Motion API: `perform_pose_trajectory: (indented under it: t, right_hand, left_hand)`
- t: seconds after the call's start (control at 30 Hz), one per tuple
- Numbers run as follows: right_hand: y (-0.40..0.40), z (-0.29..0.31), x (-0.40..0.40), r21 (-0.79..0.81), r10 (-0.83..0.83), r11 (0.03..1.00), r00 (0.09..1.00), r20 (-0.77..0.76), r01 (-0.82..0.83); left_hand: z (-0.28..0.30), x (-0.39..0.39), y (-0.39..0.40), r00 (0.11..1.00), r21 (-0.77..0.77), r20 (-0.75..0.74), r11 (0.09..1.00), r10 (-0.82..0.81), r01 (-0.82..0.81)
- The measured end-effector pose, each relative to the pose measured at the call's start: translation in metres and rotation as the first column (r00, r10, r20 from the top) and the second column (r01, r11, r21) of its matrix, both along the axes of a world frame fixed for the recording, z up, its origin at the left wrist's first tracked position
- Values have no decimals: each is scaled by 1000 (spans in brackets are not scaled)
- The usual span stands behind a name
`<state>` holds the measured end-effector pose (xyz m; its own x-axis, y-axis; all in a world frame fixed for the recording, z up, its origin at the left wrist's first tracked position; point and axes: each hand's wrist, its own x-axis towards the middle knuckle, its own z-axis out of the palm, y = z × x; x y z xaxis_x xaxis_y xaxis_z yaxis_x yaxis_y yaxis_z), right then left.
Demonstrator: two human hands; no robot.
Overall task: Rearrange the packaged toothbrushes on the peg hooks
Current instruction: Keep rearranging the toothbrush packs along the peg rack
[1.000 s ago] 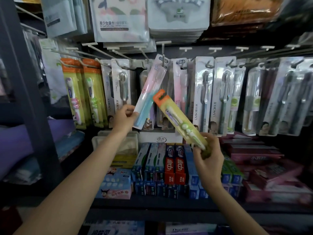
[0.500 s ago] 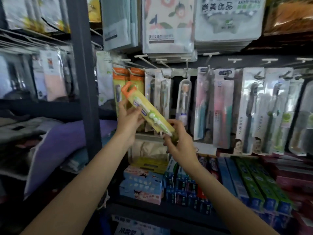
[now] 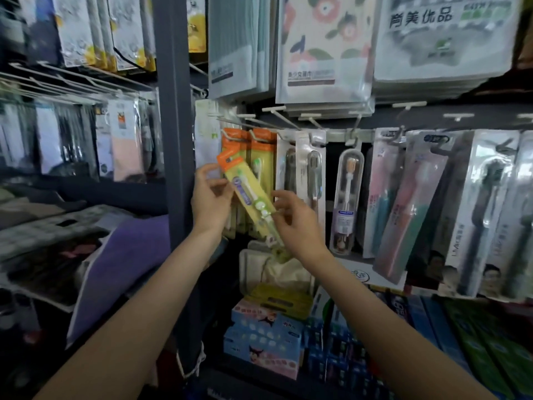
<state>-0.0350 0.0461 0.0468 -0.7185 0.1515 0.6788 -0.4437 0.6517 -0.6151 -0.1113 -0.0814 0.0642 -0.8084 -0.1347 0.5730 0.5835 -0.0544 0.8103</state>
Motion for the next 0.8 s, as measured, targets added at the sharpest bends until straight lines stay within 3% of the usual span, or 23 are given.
perform_pose_trajectory:
  t: [0.17,0.3,0.5,0.67,0.8]
  right_hand:
    - [30,0,14,86,-235,963,954,-185,254]
    - [46,2,21,223,-327,899,916,-230,377]
    - [48,4,22,340,-327,842,897,-298,419]
    - [53,1,19,318,-302,865,909,-289,388]
    - [52,-1,20,355,-295,841,896,-332,408]
  left_hand:
    - [8,-18,8,993,-139,-20,984,113,-115]
    - [16,-31,12,989,-286,63,952,135,-112]
    - [16,-33,22,961,-431,19,870,274,-240]
    - [16,-35,28,882,-609,-34,690,469,-391]
    - [18,-35,28,883,-590,-50,699,467,-403]
